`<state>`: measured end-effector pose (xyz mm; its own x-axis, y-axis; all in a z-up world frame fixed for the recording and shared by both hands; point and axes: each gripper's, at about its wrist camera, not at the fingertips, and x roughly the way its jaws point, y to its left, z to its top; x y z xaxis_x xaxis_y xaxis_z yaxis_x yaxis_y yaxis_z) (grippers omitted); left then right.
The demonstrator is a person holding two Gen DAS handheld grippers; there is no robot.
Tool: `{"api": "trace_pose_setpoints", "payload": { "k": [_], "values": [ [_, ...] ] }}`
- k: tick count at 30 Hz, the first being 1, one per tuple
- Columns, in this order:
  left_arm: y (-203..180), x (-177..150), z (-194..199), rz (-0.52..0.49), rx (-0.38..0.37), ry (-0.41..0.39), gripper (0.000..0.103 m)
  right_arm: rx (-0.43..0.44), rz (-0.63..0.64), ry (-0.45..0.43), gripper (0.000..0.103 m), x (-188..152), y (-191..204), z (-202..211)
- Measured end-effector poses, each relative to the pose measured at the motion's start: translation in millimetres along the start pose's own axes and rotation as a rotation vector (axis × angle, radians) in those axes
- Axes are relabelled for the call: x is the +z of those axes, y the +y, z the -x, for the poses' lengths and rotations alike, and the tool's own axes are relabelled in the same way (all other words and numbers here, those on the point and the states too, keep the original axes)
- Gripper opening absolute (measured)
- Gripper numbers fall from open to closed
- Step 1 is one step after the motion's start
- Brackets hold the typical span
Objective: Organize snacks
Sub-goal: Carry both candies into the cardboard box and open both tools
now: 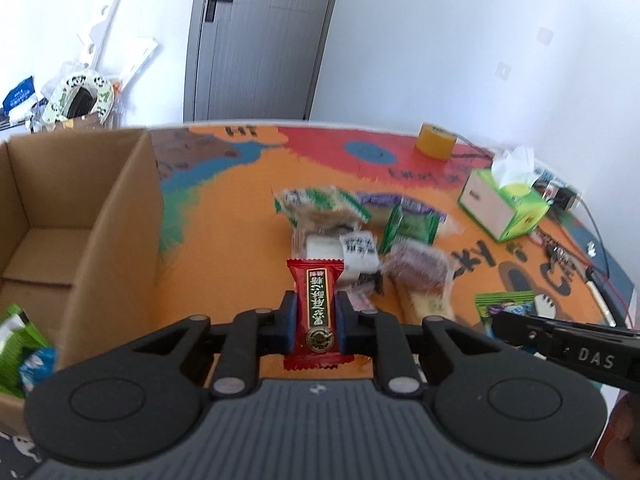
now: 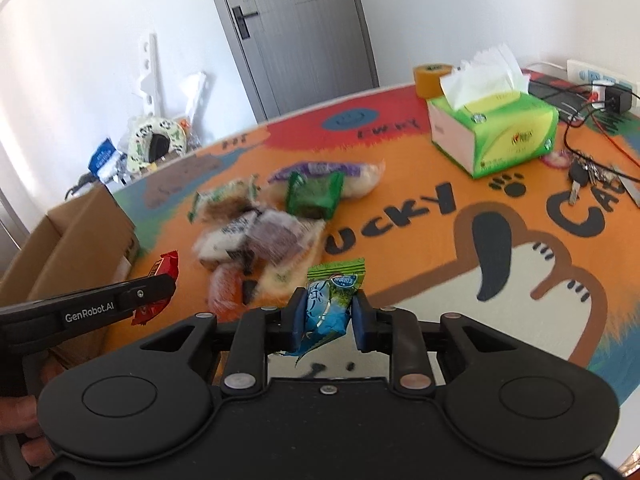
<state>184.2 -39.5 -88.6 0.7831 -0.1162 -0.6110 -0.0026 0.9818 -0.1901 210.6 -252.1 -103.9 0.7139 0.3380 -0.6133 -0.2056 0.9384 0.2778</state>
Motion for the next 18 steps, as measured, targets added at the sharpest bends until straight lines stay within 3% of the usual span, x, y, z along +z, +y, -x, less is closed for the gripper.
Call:
{"api": "trace_pose_setpoints", "payload": {
  "k": [18],
  "values": [
    [17, 30, 62, 0.026, 0.021, -0.144, 0.018, 0.123, 0.041, -0.071, 0.025, 22, 49, 11]
  ]
}}
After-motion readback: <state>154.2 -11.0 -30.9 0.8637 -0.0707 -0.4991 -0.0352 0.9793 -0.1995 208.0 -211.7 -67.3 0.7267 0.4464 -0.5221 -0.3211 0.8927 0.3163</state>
